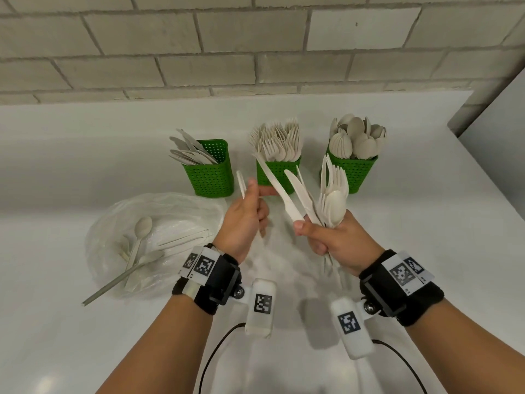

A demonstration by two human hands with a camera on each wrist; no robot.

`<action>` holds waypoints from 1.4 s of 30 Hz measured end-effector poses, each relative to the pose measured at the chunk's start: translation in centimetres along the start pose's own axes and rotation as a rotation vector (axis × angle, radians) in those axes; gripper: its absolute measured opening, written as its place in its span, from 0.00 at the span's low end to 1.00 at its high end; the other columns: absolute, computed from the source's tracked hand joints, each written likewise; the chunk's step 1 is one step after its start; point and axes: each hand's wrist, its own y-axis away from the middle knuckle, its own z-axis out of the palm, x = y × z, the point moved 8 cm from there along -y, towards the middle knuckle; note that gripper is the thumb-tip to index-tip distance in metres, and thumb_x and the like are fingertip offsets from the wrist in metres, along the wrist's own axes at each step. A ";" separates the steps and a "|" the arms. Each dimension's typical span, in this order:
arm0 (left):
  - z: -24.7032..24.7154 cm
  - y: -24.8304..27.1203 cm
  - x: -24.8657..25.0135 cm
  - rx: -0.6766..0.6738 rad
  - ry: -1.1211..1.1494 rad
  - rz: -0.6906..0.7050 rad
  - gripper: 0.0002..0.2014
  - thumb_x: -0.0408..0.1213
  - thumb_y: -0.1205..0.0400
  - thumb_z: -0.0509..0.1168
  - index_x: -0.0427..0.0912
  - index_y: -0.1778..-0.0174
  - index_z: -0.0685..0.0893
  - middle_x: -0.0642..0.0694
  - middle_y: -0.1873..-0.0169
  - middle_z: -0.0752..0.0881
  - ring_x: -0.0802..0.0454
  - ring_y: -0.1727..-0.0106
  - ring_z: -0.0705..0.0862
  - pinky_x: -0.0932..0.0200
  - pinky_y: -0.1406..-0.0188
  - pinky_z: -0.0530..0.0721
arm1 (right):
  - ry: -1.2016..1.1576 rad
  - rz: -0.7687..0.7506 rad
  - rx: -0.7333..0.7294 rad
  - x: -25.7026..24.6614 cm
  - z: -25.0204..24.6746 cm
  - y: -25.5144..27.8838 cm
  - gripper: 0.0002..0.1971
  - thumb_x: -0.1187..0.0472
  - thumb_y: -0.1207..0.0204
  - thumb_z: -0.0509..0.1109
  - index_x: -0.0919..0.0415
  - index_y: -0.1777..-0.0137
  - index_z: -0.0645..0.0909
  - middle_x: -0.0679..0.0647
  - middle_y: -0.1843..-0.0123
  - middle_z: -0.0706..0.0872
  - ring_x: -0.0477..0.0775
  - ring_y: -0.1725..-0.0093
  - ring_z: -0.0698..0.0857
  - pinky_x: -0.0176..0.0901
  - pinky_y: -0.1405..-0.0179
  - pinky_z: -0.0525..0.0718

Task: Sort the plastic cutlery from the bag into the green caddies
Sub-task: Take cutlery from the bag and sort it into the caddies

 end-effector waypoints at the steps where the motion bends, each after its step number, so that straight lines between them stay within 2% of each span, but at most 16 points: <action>1: -0.4 -0.1 0.1 0.024 -0.005 -0.001 0.26 0.56 0.11 0.47 0.43 0.51 0.85 0.50 0.77 0.66 0.55 0.78 0.66 0.59 0.77 0.67 | 0.010 0.004 -0.017 0.0 -0.1 0.0 0.23 0.50 0.34 0.80 0.73 0.64 0.78 0.59 0.76 0.70 0.52 0.77 0.68 0.42 0.74 0.68; 7: 0.7 0.1 1.4 -0.062 0.362 -0.051 0.31 0.58 0.13 0.47 0.39 0.50 0.90 0.47 0.66 0.85 0.53 0.63 0.80 0.56 0.57 0.77 | 0.116 0.073 -0.269 0.2 2.7 1.0 0.10 0.61 0.24 0.76 0.56 0.67 0.82 0.53 0.78 0.75 0.48 0.77 0.72 0.38 0.77 0.72; 10: 1.6 0.3 2.1 -0.076 0.539 -0.043 0.28 0.60 0.14 0.50 0.45 0.72 0.76 0.48 0.72 0.76 0.53 0.68 0.77 0.56 0.59 0.74 | 0.111 0.082 -0.266 0.7 3.3 0.9 0.12 0.60 0.22 0.74 0.59 0.67 0.81 0.53 0.78 0.76 0.49 0.77 0.73 0.38 0.75 0.73; 14: 1.5 0.3 2.4 -0.049 0.643 -0.007 0.26 0.60 0.15 0.51 0.47 0.74 0.64 0.49 0.73 0.71 0.52 0.68 0.74 0.55 0.58 0.72 | 0.029 0.071 -0.186 1.0 3.4 0.8 0.22 0.54 0.22 0.73 0.80 0.53 0.82 0.54 0.78 0.77 0.50 0.76 0.72 0.37 0.75 0.73; 17: 1.4 0.5 2.5 -0.046 0.596 -0.010 0.24 0.57 0.16 0.54 0.47 0.74 0.67 0.47 0.66 0.82 0.52 0.60 0.83 0.55 0.53 0.78 | 0.003 0.030 -0.106 0.6 3.0 0.6 0.25 0.55 0.24 0.74 0.82 0.65 0.76 0.55 0.81 0.73 0.51 0.79 0.70 0.37 0.76 0.71; 19: 0.5 0.3 2.5 0.057 0.427 0.033 0.15 0.47 0.15 0.59 0.43 0.65 0.76 0.46 0.60 0.86 0.53 0.56 0.86 0.54 0.51 0.81 | -0.012 0.035 -0.078 0.1 2.2 0.4 0.21 0.61 0.23 0.75 0.73 0.71 0.74 0.56 0.81 0.71 0.50 0.80 0.68 0.38 0.78 0.69; 21: -1.5 0.3 3.2 0.216 0.121 0.170 0.10 0.39 0.17 0.67 0.37 0.44 0.79 0.44 0.50 0.83 0.54 0.50 0.84 0.53 0.47 0.80 | 0.002 0.068 -0.038 -0.2 0.6 0.0 0.18 0.64 0.25 0.75 0.64 0.74 0.76 0.55 0.82 0.70 0.50 0.81 0.67 0.39 0.79 0.67; 24: -2.5 0.8 4.9 0.303 -0.478 0.495 0.41 0.44 0.27 0.75 0.37 0.21 0.63 0.39 0.28 0.69 0.46 0.26 0.70 0.52 0.25 0.69 | 0.094 0.099 -0.004 -0.8 -2.3 -0.6 0.22 0.62 0.27 0.78 0.57 0.80 0.75 0.53 0.83 0.71 0.50 0.83 0.67 0.41 0.76 0.66; 27: 1.7 1.6 4.6 0.096 -1.102 0.734 0.32 0.47 0.30 0.70 0.46 0.27 0.76 0.43 0.27 0.74 0.39 0.20 0.63 0.37 0.19 0.53 | 0.167 0.104 -0.038 -1.6 -3.9 -1.0 0.23 0.59 0.28 0.78 0.72 0.76 0.74 0.55 0.83 0.71 0.52 0.82 0.67 0.38 0.78 0.68; 29: 3.8 1.8 3.8 0.001 -1.261 0.747 0.13 0.45 0.26 0.65 0.47 0.48 0.83 0.48 0.48 0.84 0.41 0.34 0.77 0.36 0.24 0.62 | 0.179 0.081 -0.076 -2.1 -3.7 -0.9 0.27 0.57 0.28 0.77 0.82 0.70 0.73 0.58 0.82 0.70 0.53 0.81 0.67 0.37 0.79 0.69; 30: 4.2 1.7 3.5 -0.025 -1.255 0.726 0.06 0.44 0.23 0.62 0.46 0.58 0.79 0.50 0.60 0.82 0.43 0.47 0.81 0.42 0.33 0.71 | 0.150 0.052 -0.072 -2.6 -3.5 -0.8 0.27 0.54 0.27 0.76 0.82 0.68 0.73 0.58 0.82 0.70 0.53 0.81 0.67 0.37 0.79 0.70; 32: 4.0 1.2 2.6 -0.074 -1.117 0.598 0.12 0.43 0.16 0.58 0.47 0.66 0.71 0.54 0.73 0.74 0.47 0.67 0.78 0.50 0.61 0.75 | -0.024 0.012 0.003 -3.4 -3.4 -0.6 0.24 0.49 0.26 0.71 0.74 0.66 0.76 0.57 0.81 0.70 0.52 0.81 0.67 0.38 0.80 0.69; 35: 2.7 0.5 1.3 -0.053 -0.567 0.267 0.19 0.46 0.13 0.60 0.47 0.69 0.68 0.58 0.80 0.70 0.59 0.76 0.71 0.54 0.68 0.69 | -0.214 -0.067 0.190 -4.3 -4.0 -0.4 0.16 0.53 0.18 0.65 0.61 0.65 0.75 0.55 0.76 0.73 0.52 0.76 0.72 0.40 0.75 0.73; 37: 4.0 1.1 1.5 -0.146 -0.309 0.208 0.16 0.50 0.18 0.67 0.46 0.65 0.73 0.58 0.74 0.75 0.63 0.71 0.75 0.60 0.63 0.75 | -0.138 -0.124 0.192 -4.1 -3.2 -0.3 0.13 0.57 0.16 0.64 0.64 0.60 0.78 0.56 0.70 0.79 0.51 0.70 0.78 0.43 0.67 0.79; 39: 6.5 1.8 1.3 -0.333 -0.160 0.181 0.20 0.49 0.29 0.76 0.44 0.49 0.77 0.53 0.58 0.85 0.59 0.53 0.84 0.61 0.48 0.82 | 0.004 -0.147 0.056 -3.0 -0.9 -0.6 0.07 0.62 0.17 0.67 0.66 0.50 0.83 0.56 0.60 0.86 0.53 0.58 0.85 0.50 0.53 0.84; 42: 7.2 1.5 0.5 -0.330 -0.247 0.173 0.35 0.51 0.36 0.82 0.45 0.37 0.77 0.44 0.41 0.83 0.55 0.39 0.84 0.61 0.41 0.83 | 0.111 -0.135 -0.064 -1.8 1.7 -0.6 0.06 0.56 0.21 0.67 0.50 0.47 0.82 0.54 0.49 0.85 0.52 0.46 0.84 0.56 0.42 0.82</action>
